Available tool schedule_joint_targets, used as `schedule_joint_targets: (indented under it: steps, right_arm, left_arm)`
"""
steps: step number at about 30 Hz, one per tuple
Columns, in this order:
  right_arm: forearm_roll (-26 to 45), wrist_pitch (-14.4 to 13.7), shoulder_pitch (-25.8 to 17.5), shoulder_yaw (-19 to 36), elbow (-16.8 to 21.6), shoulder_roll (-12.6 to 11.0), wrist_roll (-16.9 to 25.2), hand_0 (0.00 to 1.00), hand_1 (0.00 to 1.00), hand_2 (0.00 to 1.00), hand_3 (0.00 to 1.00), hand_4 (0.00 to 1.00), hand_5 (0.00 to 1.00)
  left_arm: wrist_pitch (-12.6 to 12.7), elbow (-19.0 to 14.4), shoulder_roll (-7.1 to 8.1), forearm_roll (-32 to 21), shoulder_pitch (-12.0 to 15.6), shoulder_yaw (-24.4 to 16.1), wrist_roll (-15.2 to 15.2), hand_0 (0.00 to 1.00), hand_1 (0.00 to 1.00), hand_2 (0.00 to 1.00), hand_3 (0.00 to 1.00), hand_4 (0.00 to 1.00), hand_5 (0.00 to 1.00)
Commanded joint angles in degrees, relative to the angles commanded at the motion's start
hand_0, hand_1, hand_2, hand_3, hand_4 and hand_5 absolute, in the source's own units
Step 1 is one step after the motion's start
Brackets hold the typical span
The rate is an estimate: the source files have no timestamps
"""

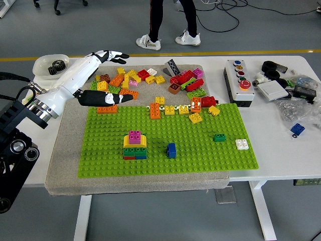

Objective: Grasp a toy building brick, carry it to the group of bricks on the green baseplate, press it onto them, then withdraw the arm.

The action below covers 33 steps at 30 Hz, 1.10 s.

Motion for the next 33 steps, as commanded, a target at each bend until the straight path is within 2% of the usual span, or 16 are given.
schedule_joint_targets:
  steps: [7, 9, 18, 19, 33]
  right_arm:
    - [0.0, 0.2, 0.1, -0.3, 0.0, 0.0, 0.2, 0.749, 0.650, 0.726, 0.625, 0.882, 0.461]
    - [0.0, 0.3, 0.2, -0.4, 0.0, 0.0, 0.1, 0.749, 0.650, 0.726, 0.623, 0.882, 0.461]
    - [0.0, 0.5, 0.5, -0.5, 0.0, 0.1, 0.3, 0.749, 0.649, 0.726, 0.622, 0.881, 0.461]
    - [0.0, 0.5, 0.5, -0.5, 0.0, 0.1, 0.3, 0.749, 0.649, 0.725, 0.621, 0.881, 0.462]
    - [0.0, 0.6, 0.7, -0.8, 0.0, 0.0, 0.3, 0.748, 0.649, 0.725, 0.618, 0.880, 0.463]
  left_arm:
    - [-0.4, 0.5, -0.04, -0.8, -1.0, 0.1, 0.4, 0.894, 0.758, 0.778, 0.826, 0.998, 0.502]
    - [-0.4, 0.7, -0.07, -1.2, -1.2, 0.1, 0.5, 0.856, 0.723, 0.777, 0.830, 0.998, 0.490]
    - [-0.6, 0.9, -0.19, -2.1, -1.3, -0.1, 0.7, 0.827, 0.694, 0.772, 0.831, 0.998, 0.491]
    - [-0.6, 0.9, -0.20, -2.2, -1.2, -0.2, 0.7, 0.797, 0.657, 0.760, 0.831, 0.998, 0.469]
    - [0.2, 0.7, -0.06, -2.5, -1.0, -0.8, 0.8, 0.800, 0.657, 0.768, 0.831, 0.998, 0.436]
